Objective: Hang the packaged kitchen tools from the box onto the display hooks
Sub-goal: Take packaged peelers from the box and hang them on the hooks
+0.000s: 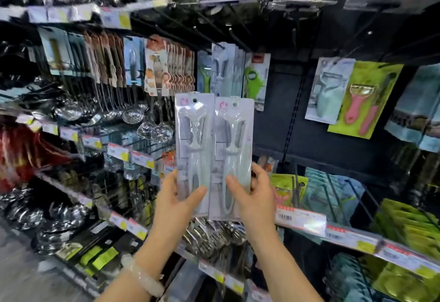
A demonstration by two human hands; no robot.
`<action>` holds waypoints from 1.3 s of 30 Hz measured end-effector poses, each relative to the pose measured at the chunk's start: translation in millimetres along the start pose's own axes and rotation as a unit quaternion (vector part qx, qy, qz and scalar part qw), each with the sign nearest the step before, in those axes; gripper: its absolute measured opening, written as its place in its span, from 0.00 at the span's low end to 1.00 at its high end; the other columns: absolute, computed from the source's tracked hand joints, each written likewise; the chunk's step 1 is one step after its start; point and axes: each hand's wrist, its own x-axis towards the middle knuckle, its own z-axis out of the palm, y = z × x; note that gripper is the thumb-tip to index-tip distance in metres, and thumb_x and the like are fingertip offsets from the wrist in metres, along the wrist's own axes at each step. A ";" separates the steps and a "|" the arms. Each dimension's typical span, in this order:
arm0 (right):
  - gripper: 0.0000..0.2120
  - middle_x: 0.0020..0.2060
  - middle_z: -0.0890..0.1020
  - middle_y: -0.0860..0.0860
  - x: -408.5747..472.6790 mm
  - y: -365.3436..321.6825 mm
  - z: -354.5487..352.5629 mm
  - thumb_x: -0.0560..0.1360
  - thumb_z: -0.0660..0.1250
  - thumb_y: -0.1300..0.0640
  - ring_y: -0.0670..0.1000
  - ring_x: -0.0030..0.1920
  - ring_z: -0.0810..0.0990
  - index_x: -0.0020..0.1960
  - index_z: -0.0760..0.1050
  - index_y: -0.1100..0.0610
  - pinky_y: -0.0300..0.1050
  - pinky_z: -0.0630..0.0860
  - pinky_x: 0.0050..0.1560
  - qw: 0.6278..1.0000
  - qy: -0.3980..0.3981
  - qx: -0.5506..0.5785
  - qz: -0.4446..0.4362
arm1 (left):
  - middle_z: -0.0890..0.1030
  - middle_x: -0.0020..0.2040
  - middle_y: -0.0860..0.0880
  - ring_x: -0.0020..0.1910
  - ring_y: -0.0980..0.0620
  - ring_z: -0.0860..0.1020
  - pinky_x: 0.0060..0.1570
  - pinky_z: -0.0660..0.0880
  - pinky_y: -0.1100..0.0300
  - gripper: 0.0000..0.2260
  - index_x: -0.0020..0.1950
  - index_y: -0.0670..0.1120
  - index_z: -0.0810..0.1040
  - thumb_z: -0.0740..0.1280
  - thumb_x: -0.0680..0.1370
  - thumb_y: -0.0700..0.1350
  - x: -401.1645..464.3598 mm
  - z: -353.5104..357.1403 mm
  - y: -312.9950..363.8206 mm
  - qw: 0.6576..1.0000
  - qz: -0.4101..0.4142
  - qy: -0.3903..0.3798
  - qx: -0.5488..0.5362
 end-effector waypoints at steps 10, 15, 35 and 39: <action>0.24 0.55 0.80 0.46 68.3 0.8 68.7 0.72 0.72 0.58 0.41 0.52 0.81 0.61 0.67 0.43 0.37 0.78 0.47 0.998 0.026 -0.013 -0.060 | 0.81 0.54 0.53 0.51 0.58 0.80 0.46 0.77 0.63 0.17 0.56 0.57 0.72 0.72 0.73 0.40 102.1 -36.7 7.5 0.999 0.016 -0.024 -0.039; 0.26 0.62 0.77 0.51 93.8 -1.9 110.3 0.71 0.72 0.52 0.50 0.61 0.77 0.61 0.63 0.34 0.53 0.76 0.59 0.993 0.054 -0.041 -0.092 | 0.73 0.55 0.63 0.55 0.67 0.73 0.56 0.71 0.65 0.29 0.70 0.49 0.65 0.72 0.73 0.43 146.9 -58.6 20.1 0.994 0.038 -0.061 -0.086; 0.28 0.56 0.80 0.51 143.6 -33.8 161.7 0.73 0.71 0.57 0.45 0.51 0.81 0.68 0.62 0.47 0.33 0.78 0.45 0.969 0.159 -0.088 -0.166 | 0.69 0.69 0.49 0.71 0.48 0.65 0.69 0.65 0.46 0.34 0.74 0.47 0.63 0.73 0.71 0.47 214.2 -94.3 10.1 0.988 0.060 -0.133 -0.053; 0.25 0.54 0.81 0.50 149.8 -28.7 161.3 0.73 0.71 0.58 0.44 0.50 0.82 0.64 0.64 0.43 0.32 0.78 0.44 0.970 0.166 -0.078 -0.157 | 0.65 0.74 0.47 0.73 0.48 0.62 0.68 0.62 0.50 0.34 0.75 0.47 0.61 0.72 0.73 0.45 216.6 -96.7 7.4 0.989 0.052 -0.126 -0.057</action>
